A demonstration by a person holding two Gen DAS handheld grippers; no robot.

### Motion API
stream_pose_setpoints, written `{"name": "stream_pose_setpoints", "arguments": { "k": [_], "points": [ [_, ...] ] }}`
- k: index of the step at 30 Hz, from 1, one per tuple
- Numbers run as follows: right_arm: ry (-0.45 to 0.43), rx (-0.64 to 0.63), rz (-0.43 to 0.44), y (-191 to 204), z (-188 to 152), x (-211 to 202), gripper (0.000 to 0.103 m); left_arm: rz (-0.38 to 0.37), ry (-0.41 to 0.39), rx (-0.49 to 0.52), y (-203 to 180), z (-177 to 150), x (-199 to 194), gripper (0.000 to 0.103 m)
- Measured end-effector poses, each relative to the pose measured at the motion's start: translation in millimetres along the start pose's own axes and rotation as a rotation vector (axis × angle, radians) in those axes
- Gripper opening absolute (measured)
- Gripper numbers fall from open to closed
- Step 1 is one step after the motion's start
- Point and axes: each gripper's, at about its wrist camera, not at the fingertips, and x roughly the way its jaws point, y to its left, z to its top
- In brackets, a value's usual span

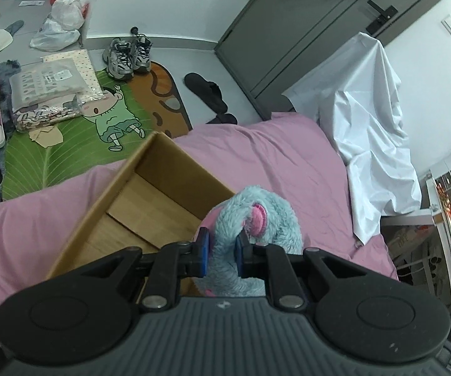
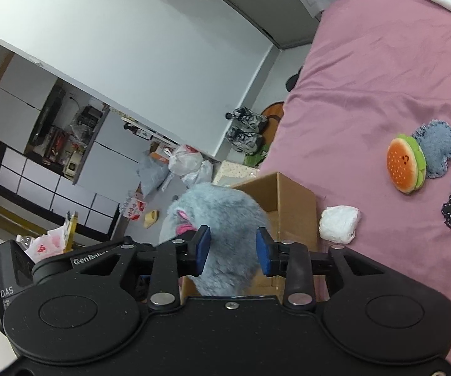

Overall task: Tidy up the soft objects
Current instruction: 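Lift the grey plush mouse with the left tool and carry it over the box, then lower the mouse into the cardboard box and open the left tool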

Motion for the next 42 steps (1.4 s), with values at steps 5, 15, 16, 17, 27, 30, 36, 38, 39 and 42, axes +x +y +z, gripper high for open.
{"name": "stream_pose_setpoints", "arguments": {
  "k": [5, 15, 16, 17, 27, 30, 36, 38, 39, 42],
  "points": [
    [0.011, -0.003, -0.024, 2.4, -2.9, 4.1, 0.035, 0.033, -0.004, -0.017, 15.2, 10.7, 10.5, 0.015],
    [0.031, -0.004, -0.062, 2.4, -5.4, 15.4, 0.035, 0.11, 0.006, -0.028, 35.6, 19.9, 36.1, 0.016],
    [0.032, -0.002, -0.067, 2.4, -5.1, 16.5, 0.035, 0.119, 0.008, -0.026, 36.4, 20.7, 39.0, 0.016],
    [0.032, 0.005, -0.07, 1.8, -4.7, 17.8, 0.035, 0.126, 0.012, -0.026, 37.2, 21.1, 41.4, 0.016],
    [0.029, 0.016, -0.083, 4.1, -3.9, 16.8, 0.038, 0.204, 0.029, 0.042, 20.8, 21.5, 42.2, 0.046],
    [0.016, 0.01, -0.09, 5.6, -4.0, 12.1, 0.044, 0.219, -0.005, 0.072, 10.4, 19.7, 31.0, 0.063],
    [-0.015, -0.012, -0.127, 10.4, -1.1, -3.8, 0.065, 0.23, -0.043, 0.085, -4.1, 18.8, 9.7, 0.082],
    [-0.027, -0.019, -0.143, 12.2, -0.3, -11.1, 0.075, 0.238, -0.069, 0.116, -10.2, 16.3, 0.5, 0.087],
    [-0.031, -0.029, -0.153, 13.9, -0.4, -14.9, 0.077, 0.249, -0.084, 0.13, -14.2, 14.7, -2.9, 0.091],
    [-0.047, -0.058, -0.17, 18.0, -0.7, -25.2, 0.082, 0.272, -0.119, 0.171, -24.3, 9.7, -14.6, 0.094]
  ]
}}
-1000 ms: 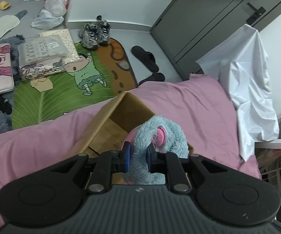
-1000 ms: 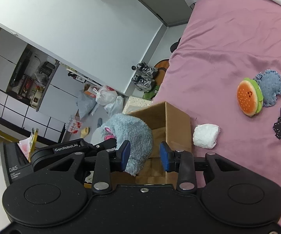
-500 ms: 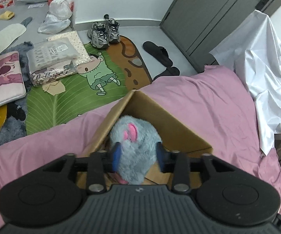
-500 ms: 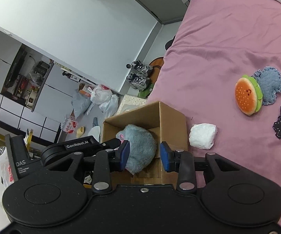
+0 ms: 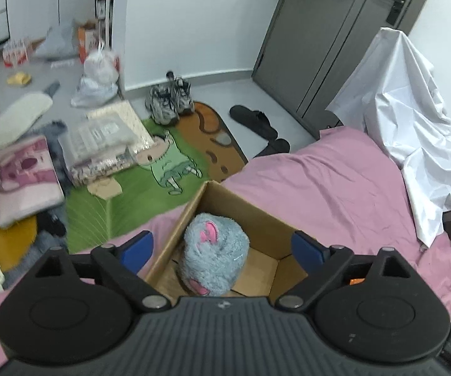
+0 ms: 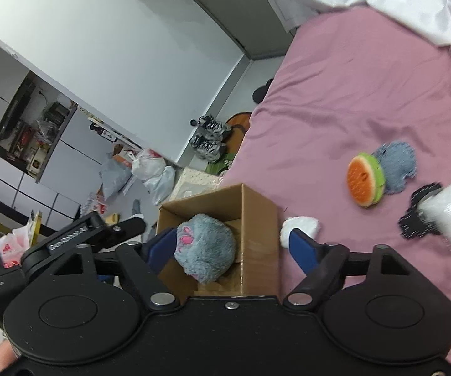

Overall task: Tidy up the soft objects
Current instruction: 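Lower the mouse into the cardboard box and open the left tool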

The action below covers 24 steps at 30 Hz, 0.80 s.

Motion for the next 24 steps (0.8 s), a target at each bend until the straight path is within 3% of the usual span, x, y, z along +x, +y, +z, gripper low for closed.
{"name": "stream_pose_setpoints", "arguments": {
  "k": [4, 7, 14, 24],
  "points": [
    [-0.004, -0.036, -0.025, 0.7, 2.2, -12.7, 0.095, -0.026, 0.002, 0.012, -5.0, -4.1, -13.5, 0.095],
    [-0.016, -0.066, -0.045, -1.1, 3.3, -22.7, 0.099, -0.022, -0.018, -0.003, -8.5, -9.1, -23.2, 0.095],
    [-0.026, -0.085, -0.04, -6.5, 4.4, -41.9, 0.103, -0.064, -0.024, -0.051, -16.5, -16.3, -44.9, 0.095],
    [-0.035, -0.13, -0.037, -9.2, 3.1, -73.3, 0.103, -0.029, -0.018, 0.089, -44.7, -29.0, -68.9, 0.095]
  ]
}}
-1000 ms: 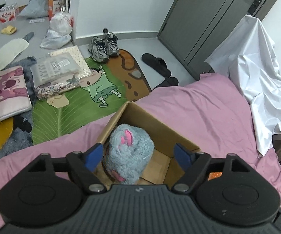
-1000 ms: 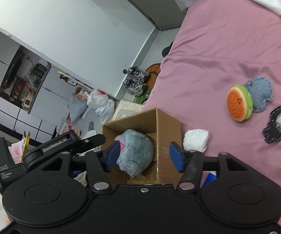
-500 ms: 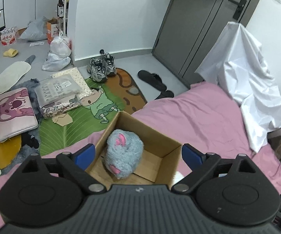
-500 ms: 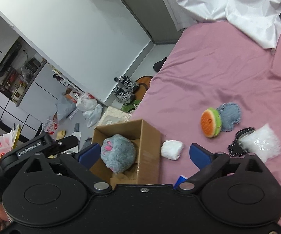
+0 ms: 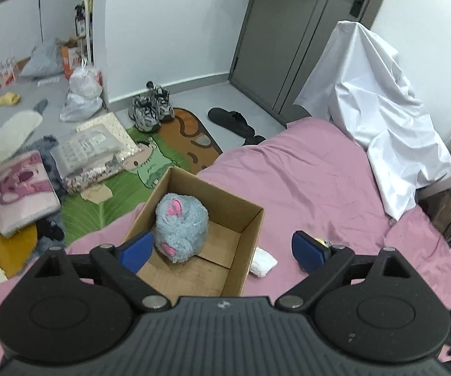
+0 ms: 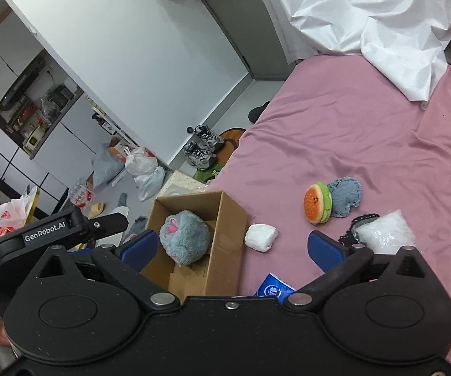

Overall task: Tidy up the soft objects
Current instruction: 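Lower the mouse into the cardboard box and open the left tool, then reach the left tool to the blue tissue pack and close on it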

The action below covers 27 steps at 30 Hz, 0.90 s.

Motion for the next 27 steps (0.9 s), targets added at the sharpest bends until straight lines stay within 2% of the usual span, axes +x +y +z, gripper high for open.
{"name": "stream_pose_setpoints", "arguments": {
  "k": [4, 8, 14, 27],
  "points": [
    [-0.025, -0.01, -0.017, -8.4, -0.9, -15.3, 0.103, -0.005, -0.001, 0.062, -11.6, -4.7, -8.3, 0.095],
    [-0.03, -0.013, -0.034, -19.9, -1.3, -26.1, 0.103, -0.022, -0.004, 0.084, -22.1, -12.3, -17.1, 0.095],
    [-0.034, 0.006, -0.042, -37.1, -4.4, -35.4, 0.103, -0.016, -0.028, 0.141, -40.6, -23.5, -26.8, 0.102],
    [-0.02, 0.052, -0.059, -70.9, -11.0, -47.5, 0.103, -0.01, 0.024, 0.153, -57.1, -52.4, -18.3, 0.102]
  ]
}}
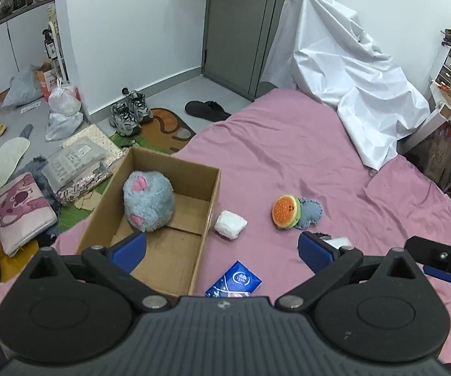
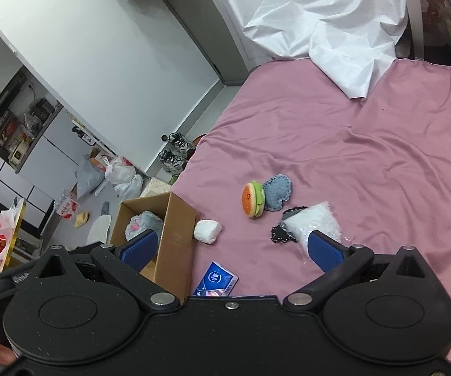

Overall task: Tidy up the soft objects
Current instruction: 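Reach the left tool to the blue tissue pack and close on it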

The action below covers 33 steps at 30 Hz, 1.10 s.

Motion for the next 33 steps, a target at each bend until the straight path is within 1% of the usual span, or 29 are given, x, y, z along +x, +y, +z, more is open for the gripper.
{"name": "stream_pose_setpoints", "arguments": {
  "k": [2, 10, 16, 20, 22, 28, 33],
  "points": [
    [0.002, 0.015, -0.005, -7.1, 0.4, 0.0, 0.103, -0.009, 0.01, -0.009, -2.1, -3.6, 3.5, 0.102],
    [0.017, 0.129, -0.026, -36.7, -5.2, 3.8, 0.103, -0.004, 0.044, -0.012, -17.2, -14.0, 23.7, 0.102],
    [0.037, 0.279, -0.02, -63.0, -7.1, 12.7, 0.103, 0.025, 0.083, 0.021, -29.2, -24.9, 44.9, 0.102],
    [0.056, 0.377, -0.037, -79.6, -9.4, 21.0, 0.103, 0.02, 0.11, 0.051, -32.9, -30.9, 61.4, 0.101],
    [0.054, 0.396, -0.052, -83.2, -10.2, 22.8, 0.103, 0.012, 0.122, 0.065, -34.9, -33.2, 69.5, 0.101],
    [0.064, 0.433, -0.092, -92.5, -13.4, 31.0, 0.103, 0.026, 0.162, 0.115, -40.1, -42.4, 97.0, 0.1],
    [0.07, 0.433, -0.087, -92.7, -10.9, 43.4, 0.099, 0.03, 0.185, 0.159, -46.0, -49.7, 115.9, 0.1]
  ]
}}
